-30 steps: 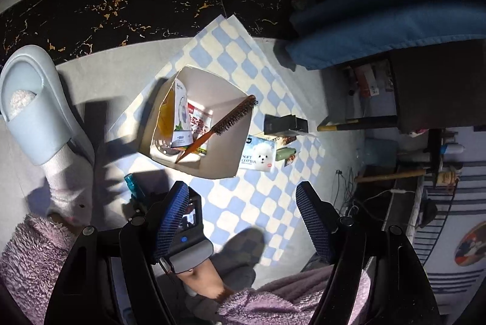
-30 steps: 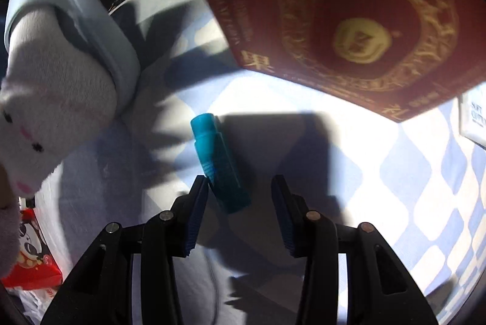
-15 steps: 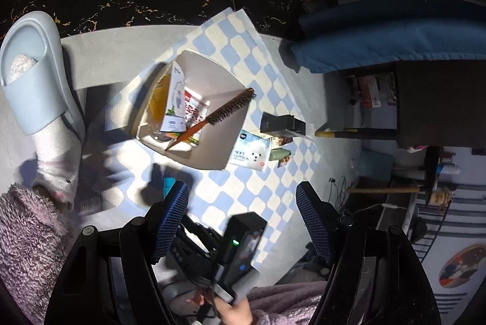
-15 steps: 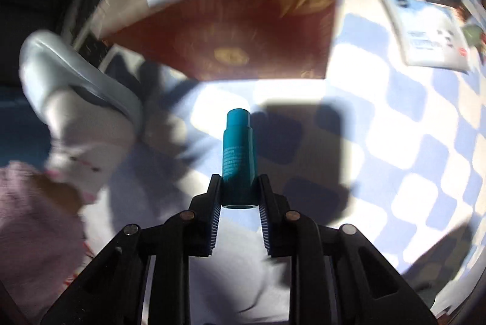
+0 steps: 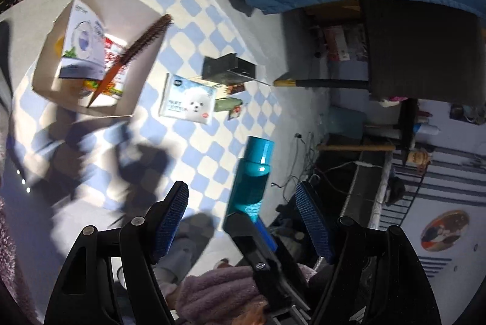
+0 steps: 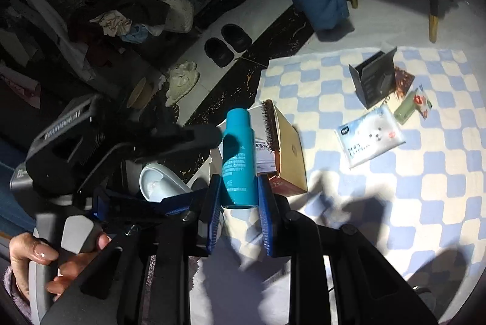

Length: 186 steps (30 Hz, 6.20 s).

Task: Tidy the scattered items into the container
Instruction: 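Carry the teal bottle into the white box and open the right gripper, then grasp the white Soft Cotton tissue pack with the right gripper, then lift the tissue pack with the right gripper toward the left gripper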

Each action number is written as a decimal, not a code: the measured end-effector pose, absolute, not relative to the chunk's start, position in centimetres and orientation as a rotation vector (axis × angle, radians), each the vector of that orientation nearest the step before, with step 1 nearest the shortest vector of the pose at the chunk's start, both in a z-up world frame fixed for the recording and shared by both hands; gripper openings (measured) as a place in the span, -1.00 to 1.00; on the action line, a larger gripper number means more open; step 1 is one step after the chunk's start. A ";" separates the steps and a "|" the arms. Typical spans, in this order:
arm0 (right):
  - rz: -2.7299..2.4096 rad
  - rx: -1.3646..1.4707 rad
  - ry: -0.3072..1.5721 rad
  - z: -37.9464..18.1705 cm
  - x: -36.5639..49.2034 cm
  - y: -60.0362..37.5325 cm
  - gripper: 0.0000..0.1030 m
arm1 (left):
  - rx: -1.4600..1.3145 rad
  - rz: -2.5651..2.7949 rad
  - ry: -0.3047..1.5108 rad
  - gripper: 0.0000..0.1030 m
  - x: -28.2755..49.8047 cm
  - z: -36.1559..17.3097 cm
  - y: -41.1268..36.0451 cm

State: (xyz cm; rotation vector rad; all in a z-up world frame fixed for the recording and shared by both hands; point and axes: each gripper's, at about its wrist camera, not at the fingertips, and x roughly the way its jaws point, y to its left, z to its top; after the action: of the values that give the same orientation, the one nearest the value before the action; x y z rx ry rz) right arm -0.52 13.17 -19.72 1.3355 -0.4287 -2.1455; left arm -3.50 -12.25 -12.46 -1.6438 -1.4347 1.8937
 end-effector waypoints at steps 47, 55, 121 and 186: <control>-1.933 2.394 -0.317 -34.5 -20.3 28.0 0.06 | -1.874 2.245 -1.256 -0.60 -8.5 -11.5 -16.0; -1.830 2.627 -0.598 -41.2 -21.0 31.1 0.06 | -1.873 2.059 -1.390 0.37 -8.2 -12.9 -15.6; -1.781 2.213 0.091 -38.3 -8.3 20.3 -0.69 | -1.874 2.029 -1.150 0.69 -9.1 -11.6 -13.2; -1.896 2.430 -0.376 -43.9 -9.5 17.3 0.11 | -1.817 2.235 -0.524 0.69 -6.1 -10.5 -11.2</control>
State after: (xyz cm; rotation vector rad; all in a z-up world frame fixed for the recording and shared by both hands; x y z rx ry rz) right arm -9.50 17.29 -43.95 2.4302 -0.3758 -1.8963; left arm -6.13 -11.22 -10.47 -1.8172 -0.5239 2.2351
